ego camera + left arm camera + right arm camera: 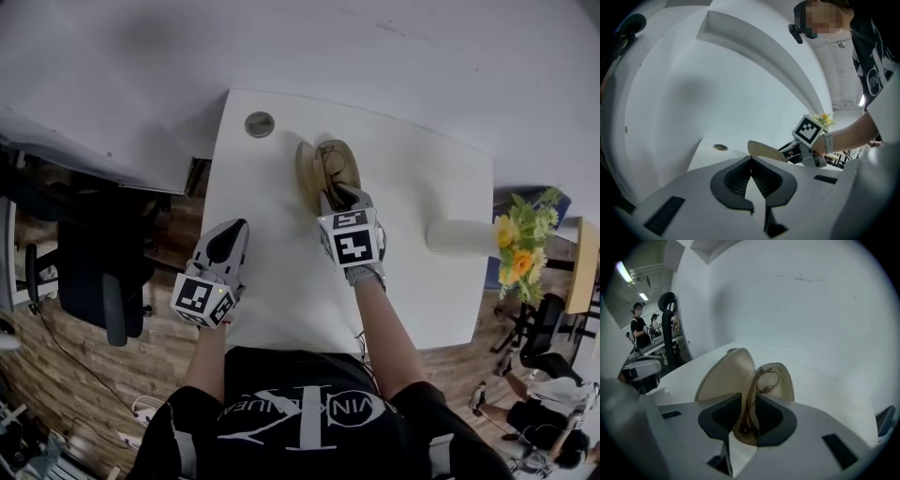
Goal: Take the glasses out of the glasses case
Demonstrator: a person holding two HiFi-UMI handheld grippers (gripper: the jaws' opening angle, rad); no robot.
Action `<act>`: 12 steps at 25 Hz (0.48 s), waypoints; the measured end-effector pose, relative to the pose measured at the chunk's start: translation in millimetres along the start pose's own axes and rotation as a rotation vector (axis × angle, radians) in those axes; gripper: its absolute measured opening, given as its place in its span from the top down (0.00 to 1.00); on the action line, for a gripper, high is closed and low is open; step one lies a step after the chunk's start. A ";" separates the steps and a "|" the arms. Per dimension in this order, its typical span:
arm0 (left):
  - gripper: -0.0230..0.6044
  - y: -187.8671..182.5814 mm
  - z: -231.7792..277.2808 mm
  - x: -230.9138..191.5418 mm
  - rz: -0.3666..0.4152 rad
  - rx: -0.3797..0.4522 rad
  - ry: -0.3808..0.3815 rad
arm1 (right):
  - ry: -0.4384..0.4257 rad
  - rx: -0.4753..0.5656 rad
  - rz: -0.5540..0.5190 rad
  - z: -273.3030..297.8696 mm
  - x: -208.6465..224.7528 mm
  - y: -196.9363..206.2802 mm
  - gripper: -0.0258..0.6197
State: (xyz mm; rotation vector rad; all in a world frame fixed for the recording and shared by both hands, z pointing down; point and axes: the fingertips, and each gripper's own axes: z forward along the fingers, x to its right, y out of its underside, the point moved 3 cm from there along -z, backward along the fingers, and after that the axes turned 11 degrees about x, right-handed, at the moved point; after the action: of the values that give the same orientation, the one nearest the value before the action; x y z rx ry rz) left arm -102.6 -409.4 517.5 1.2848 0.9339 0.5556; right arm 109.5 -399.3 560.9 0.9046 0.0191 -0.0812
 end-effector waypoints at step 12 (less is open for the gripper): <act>0.94 10.9 4.7 -1.5 -0.035 -0.009 0.004 | -0.078 -0.130 0.081 11.3 10.0 4.8 0.85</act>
State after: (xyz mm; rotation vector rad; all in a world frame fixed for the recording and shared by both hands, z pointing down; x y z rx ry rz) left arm -97.9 -410.7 528.4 1.2575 0.9550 0.5348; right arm 119.6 -405.8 571.2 0.7712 -0.0839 -0.0388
